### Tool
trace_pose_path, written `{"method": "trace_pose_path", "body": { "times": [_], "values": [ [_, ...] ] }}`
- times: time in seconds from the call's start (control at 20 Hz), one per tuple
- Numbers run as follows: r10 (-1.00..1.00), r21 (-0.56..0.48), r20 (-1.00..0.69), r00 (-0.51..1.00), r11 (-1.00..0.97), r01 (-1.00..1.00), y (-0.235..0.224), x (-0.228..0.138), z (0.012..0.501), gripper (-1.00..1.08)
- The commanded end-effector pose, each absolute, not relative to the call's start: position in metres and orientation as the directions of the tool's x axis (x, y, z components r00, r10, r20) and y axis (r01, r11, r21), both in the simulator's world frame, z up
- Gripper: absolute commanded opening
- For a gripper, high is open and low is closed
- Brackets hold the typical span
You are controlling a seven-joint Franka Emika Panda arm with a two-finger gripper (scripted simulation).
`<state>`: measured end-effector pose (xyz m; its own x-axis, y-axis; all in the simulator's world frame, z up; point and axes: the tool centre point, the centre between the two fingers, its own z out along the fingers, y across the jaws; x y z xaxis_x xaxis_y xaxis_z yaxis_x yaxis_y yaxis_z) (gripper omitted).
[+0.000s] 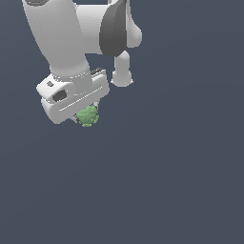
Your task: Pick up the object and move it to a goal position.
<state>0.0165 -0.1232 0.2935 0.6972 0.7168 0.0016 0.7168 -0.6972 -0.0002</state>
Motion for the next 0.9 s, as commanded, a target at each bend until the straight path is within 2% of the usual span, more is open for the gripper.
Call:
{"method": "trace_pose_path", "body": {
  "times": [0.0, 0.4, 0.85],
  "values": [
    [0.717, -0.001, 0.002, 0.697, -0.697, 0.717, -0.14, 0.013, 0.318, -1.0],
    [0.717, 0.0, 0.001, 0.697, -0.697, 0.717, -0.177, 0.007, 0.368, -1.0],
    [0.717, 0.0, 0.0, 0.697, -0.697, 0.717, -0.189, 0.007, 0.383, -1.0]
  ]
}}
